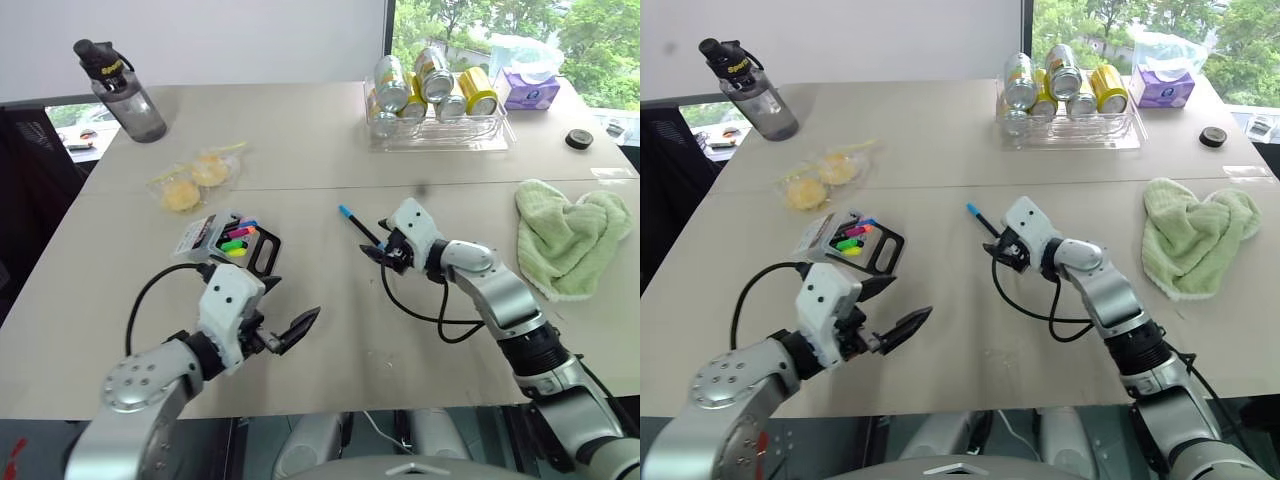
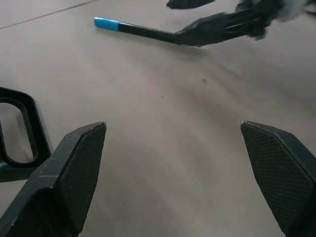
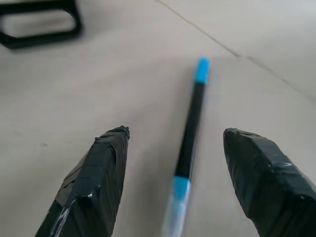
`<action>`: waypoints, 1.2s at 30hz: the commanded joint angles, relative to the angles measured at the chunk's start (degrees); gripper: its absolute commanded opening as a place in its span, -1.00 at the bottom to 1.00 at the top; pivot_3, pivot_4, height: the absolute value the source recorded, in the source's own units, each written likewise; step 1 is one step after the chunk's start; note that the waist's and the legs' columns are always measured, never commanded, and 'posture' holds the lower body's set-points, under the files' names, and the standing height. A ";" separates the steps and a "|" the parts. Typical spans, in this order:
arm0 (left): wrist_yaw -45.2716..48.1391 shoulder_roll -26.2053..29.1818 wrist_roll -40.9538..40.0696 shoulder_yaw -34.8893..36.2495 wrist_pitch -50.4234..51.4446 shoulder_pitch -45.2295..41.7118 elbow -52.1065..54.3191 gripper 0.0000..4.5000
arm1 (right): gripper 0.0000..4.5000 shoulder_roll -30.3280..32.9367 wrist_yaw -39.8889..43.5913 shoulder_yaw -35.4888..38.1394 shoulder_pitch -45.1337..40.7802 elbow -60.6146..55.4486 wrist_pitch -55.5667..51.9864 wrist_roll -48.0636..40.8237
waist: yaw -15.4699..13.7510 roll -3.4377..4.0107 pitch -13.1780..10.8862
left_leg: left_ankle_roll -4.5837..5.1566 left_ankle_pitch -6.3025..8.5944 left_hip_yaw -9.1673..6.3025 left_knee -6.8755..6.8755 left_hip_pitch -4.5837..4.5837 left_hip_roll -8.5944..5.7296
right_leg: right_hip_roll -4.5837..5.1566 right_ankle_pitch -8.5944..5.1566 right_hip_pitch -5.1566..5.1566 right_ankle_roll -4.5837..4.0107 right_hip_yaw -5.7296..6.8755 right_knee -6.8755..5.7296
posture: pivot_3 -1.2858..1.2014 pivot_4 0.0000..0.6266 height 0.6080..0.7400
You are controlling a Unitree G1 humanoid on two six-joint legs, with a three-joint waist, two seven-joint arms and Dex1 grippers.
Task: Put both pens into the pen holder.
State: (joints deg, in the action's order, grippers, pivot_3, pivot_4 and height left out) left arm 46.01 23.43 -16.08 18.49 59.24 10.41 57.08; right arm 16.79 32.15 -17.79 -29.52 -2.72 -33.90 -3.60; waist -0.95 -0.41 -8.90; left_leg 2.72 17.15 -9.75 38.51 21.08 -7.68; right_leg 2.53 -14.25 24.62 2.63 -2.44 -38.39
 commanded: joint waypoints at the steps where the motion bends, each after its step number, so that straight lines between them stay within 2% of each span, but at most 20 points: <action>1: 0.35 3.11 -4.65 4.25 1.13 -1.00 1.70 0.99 | 0.44 -1.48 -4.34 -0.03 -1.29 -1.27 -4.34 2.75 | 0.20 0.01 0.00 | -0.01 0.00 0.00 0.00 -0.01 0.00 | 0.00 0.00 0.00 0.00 0.00 0.00 | 0.03 -0.52 1.00; 4: -0.64 5.00 -7.70 5.64 1.68 -1.92 1.23 0.99 | 0.44 -2.72 -5.25 0.62 -1.49 -1.64 -9.28 2.26 | 0.42 0.02 0.03 | -0.02 -0.01 0.05 -0.02 -0.07 0.00 | -0.02 0.01 -0.01 -0.02 0.01 -0.02 | 0.03 -0.52 1.00; 5: -0.89 5.81 -8.41 5.62 1.69 -1.97 1.12 1.00 | 0.26 -2.54 -4.77 0.37 -1.44 -1.89 -10.26 2.11 | 0.45 0.03 0.03 | -0.03 -0.01 0.07 -0.04 -0.14 0.00 | -0.04 0.01 -0.06 -0.02 0.00 -0.03 | 0.03 -0.52 1.00; 6: -1.16 6.35 -9.03 5.58 1.63 -1.94 1.03 1.00 | 0.21 -2.45 -4.60 0.25 -1.31 -2.13 -11.04 2.01 | 0.42 0.03 0.03 | -0.03 -0.01 0.08 -0.05 -0.17 0.00 | -0.04 0.01 -0.08 -0.02 -0.01 -0.02 | 0.03 -0.52 1.00; 7: -1.57 6.77 -9.64 5.55 1.63 -2.08 0.89 1.00 | 0.08 -2.36 -4.48 0.21 -1.18 -2.37 -11.56 1.90 | 0.39 0.03 0.03 | -0.03 -0.01 0.07 -0.06 -0.19 0.01 | -0.04 0.01 -0.10 -0.02 -0.02 -0.02 | 0.03 -0.52 1.00; 9: -2.61 7.65 -10.92 5.42 1.55 -2.61 0.55 1.00 | -0.40 -1.82 -3.75 -0.09 -1.03 -2.78 -11.64 1.77 | 0.32 0.04 0.04 | -0.04 -0.02 0.06 -0.08 -0.21 0.01 | -0.04 0.01 -0.10 -0.03 -0.05 -0.02 | 0.03 -0.52 1.00; 12: -3.95 8.67 -12.35 5.13 1.39 -3.42 -0.05 1.00 | -0.97 -1.77 -3.80 0.07 -0.99 -2.96 -11.73 1.73 | 0.20 0.04 0.05 | -0.04 -0.02 0.04 -0.08 -0.23 0.01 | -0.03 0.02 -0.10 -0.03 -0.05 -0.02 | 0.03 -0.52 1.00; 18: -10.24 8.92 -11.48 0.27 0.42 -6.28 -3.38 1.00 | -1.00 -5.26 -6.06 3.40 0.33 -3.98 -9.35 -0.55 | 0.28 0.04 0.04 | -0.05 -0.03 0.05 -0.12 -0.23 0.01 | -0.04 0.02 -0.11 -0.04 -0.08 -0.02 | 0.03 -0.52 1.00; 20: -15.47 3.97 -11.72 -1.73 0.73 -9.18 -5.12 1.00 | -1.00 -7.43 -7.80 6.16 0.81 -3.66 -5.49 -1.76 | 0.19 0.04 0.05 | -0.06 -0.03 0.03 -0.11 -0.23 0.01 | -0.03 0.02 -0.12 -0.04 -0.06 -0.02 | 0.03 -0.52 1.00; 21: -18.83 -1.32 -13.30 -1.87 0.74 -11.14 -6.11 1.00 | -1.00 -8.47 -7.12 8.08 0.96 -3.94 -2.79 -3.69 | 0.18 0.04 0.05 | -0.06 -0.03 0.05 -0.10 -0.23 0.00 | -0.03 0.03 -0.12 -0.04 -0.05 -0.02 | 0.03 -0.52 1.00; 23: -23.25 -8.20 -15.16 -1.66 0.89 -13.73 -7.36 1.00 | -1.00 -9.54 -5.44 10.17 1.15 -4.35 0.88 -6.25 | 0.27 -0.09 0.11 | -0.06 -0.03 0.07 -0.06 -0.21 -0.01 | -0.03 0.04 -0.14 -0.02 0.03 0.00 | 0.03 -0.52 1.00; 25: -28.79 -17.93 -18.83 -0.40 -0.04 -18.09 -10.17 1.00 | -1.00 -9.62 -0.75 11.60 2.20 -6.65 4.17 -10.61 | 0.31 -0.11 0.12 | -0.06 -0.03 0.05 -0.04 -0.22 0.00 | -0.03 0.04 -0.16 -0.02 0.04 0.01 | 0.03 -0.52 1.00; 28: -33.72 -24.88 -22.29 0.45 -0.64 -23.51 -12.65 1.00 | -1.00 -9.01 5.09 11.66 4.21 -10.23 6.27 -15.82 | 0.28 -0.15 0.13 | -0.06 -0.03 -0.04 -0.01 -0.18 0.00 | -0.03 0.04 -0.16 -0.02 0.06 0.03 | 0.03 -0.52 1.00; 32: -38.21 -27.56 -27.01 2.27 -1.12 -28.22 -15.21 1.00 | -1.00 -8.77 7.77 10.53 6.48 -12.64 9.67 -17.90 | 1.22 -0.15 0.14 | -0.07 -0.03 0.00 -0.03 -0.20 0.02 | -0.05 0.04 -0.15 -0.02 -0.01 -0.02 | 0.03 -0.52 1.00; 36: -39.80 -26.42 -30.21 0.97 -1.33 -29.18 -16.55 1.00 | -1.00 -8.04 11.45 9.20 8.53 -14.59 11.98 -20.20 | 1.69 -0.15 0.13 | -0.06 -0.03 0.04 -0.02 -0.21 0.02 | -0.06 0.04 -0.14 -0.01 0.01 -0.04 | 0.03 -0.52 1.00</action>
State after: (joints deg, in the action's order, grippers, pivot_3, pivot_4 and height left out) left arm 6.67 -3.18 -44.23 20.13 58.81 -18.09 39.63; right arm 8.91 42.15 -8.23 -20.85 -13.90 -23.94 -21.90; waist 0.74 -0.56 -8.76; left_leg 2.66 17.12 -9.71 38.49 20.87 -7.66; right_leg 2.46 -14.21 24.49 2.61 -2.43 -38.43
